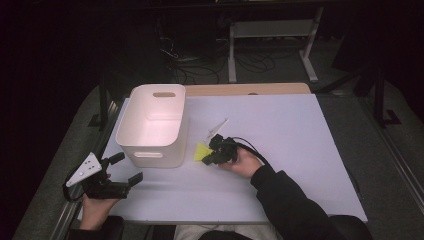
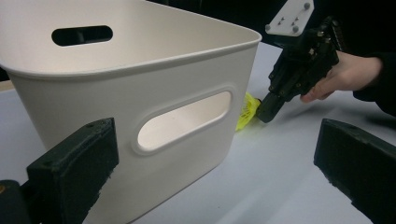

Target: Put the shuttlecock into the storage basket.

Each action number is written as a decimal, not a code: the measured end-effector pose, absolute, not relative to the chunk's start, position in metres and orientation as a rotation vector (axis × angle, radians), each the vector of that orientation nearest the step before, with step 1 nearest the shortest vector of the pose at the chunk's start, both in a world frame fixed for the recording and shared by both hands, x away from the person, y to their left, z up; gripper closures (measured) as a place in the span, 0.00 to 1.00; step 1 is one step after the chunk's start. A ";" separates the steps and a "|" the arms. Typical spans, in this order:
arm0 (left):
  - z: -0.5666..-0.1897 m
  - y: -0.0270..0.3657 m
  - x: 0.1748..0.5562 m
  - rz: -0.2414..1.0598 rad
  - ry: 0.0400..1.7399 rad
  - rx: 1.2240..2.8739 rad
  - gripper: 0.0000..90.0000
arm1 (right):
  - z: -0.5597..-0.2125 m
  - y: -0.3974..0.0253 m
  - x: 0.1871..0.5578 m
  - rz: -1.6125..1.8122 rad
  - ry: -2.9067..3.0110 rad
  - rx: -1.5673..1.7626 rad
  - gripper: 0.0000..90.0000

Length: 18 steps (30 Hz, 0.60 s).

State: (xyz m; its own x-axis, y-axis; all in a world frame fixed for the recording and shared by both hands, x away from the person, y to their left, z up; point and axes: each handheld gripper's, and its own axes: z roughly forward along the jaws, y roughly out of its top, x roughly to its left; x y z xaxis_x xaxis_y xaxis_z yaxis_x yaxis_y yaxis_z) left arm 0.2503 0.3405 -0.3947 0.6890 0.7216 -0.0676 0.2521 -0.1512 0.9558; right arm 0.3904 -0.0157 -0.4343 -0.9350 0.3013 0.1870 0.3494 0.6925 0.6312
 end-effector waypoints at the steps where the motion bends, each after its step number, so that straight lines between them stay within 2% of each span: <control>1: -0.395 0.340 0.250 0.494 0.787 1.718 0.00 | -0.435 -0.016 0.392 -1.077 -2.828 -0.551 0.98; 18: -0.395 0.340 0.250 0.494 0.787 1.716 0.00 | -0.439 -0.026 0.406 -1.120 -2.787 -0.649 0.98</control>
